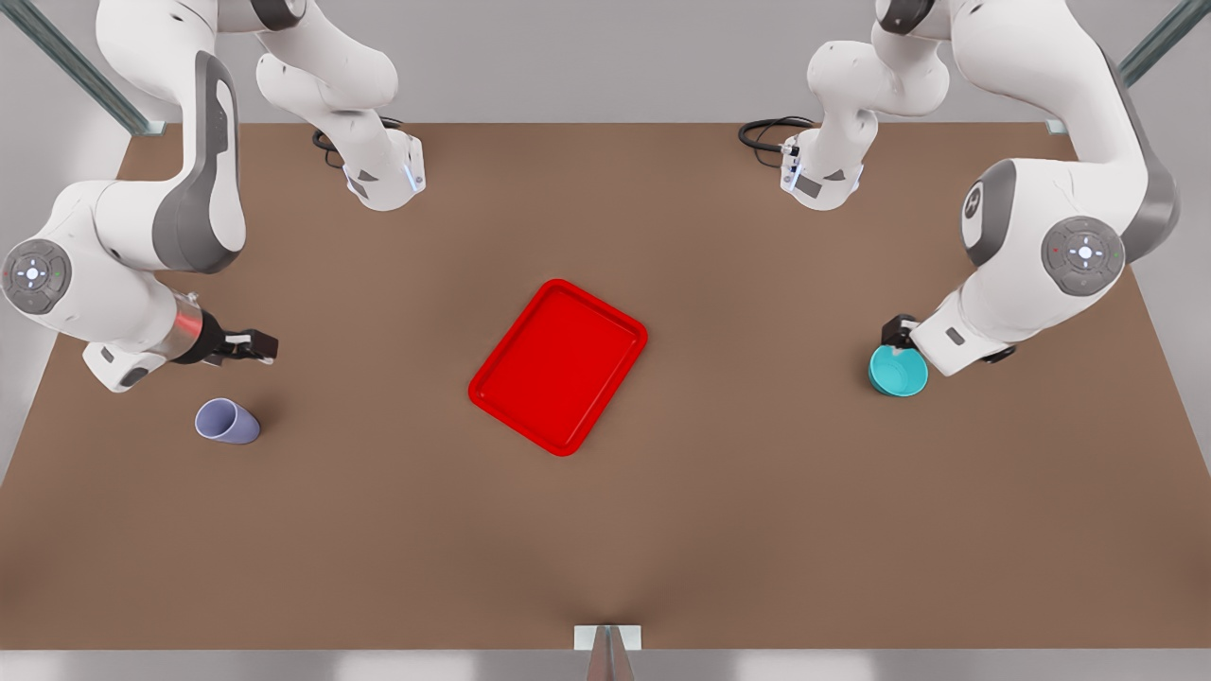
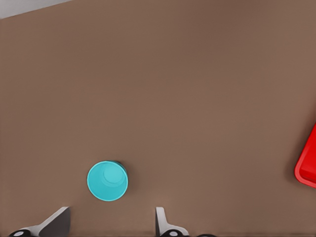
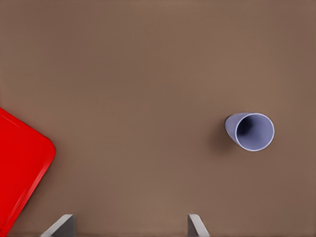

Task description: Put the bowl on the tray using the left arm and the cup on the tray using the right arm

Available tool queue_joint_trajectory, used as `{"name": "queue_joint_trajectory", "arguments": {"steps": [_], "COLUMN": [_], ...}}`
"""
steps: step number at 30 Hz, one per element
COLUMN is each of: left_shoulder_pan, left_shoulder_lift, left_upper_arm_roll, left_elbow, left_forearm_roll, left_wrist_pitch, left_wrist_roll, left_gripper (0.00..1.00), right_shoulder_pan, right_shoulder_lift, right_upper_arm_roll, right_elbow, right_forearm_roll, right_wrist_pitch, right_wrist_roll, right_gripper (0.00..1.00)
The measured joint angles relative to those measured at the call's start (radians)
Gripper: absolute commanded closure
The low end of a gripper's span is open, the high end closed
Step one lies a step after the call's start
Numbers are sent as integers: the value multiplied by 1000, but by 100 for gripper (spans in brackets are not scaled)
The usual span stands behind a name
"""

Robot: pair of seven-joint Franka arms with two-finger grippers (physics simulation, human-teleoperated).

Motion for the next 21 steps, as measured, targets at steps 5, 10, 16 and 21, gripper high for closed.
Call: {"name": "queue_joint_trajectory", "arguments": {"steps": [5,10,16,21], "left_shoulder_pan": [266,379,380,379], "left_shoulder_lift": [68,183,233,255], "left_upper_arm_roll": [26,79,79,79], "left_elbow": [-328,-513,-571,-586], "left_forearm_roll": [-57,-234,-367,-387], "left_wrist_pitch": [260,523,543,546], "left_wrist_roll": [251,668,575,612], "left_gripper": [0,0,0,0], "right_shoulder_pan": [1,1,-70,-63], "right_shoulder_lift": [3,36,78,77], "right_upper_arm_roll": [-1,-1,-1,2], "right_elbow": [0,1,-1,0], "right_forearm_roll": [0,-3,-5,-3], "right_wrist_pitch": [0,23,28,26], "right_wrist_roll": [0,-3,-8,-6], "right_gripper": [0,0,0,0]}}
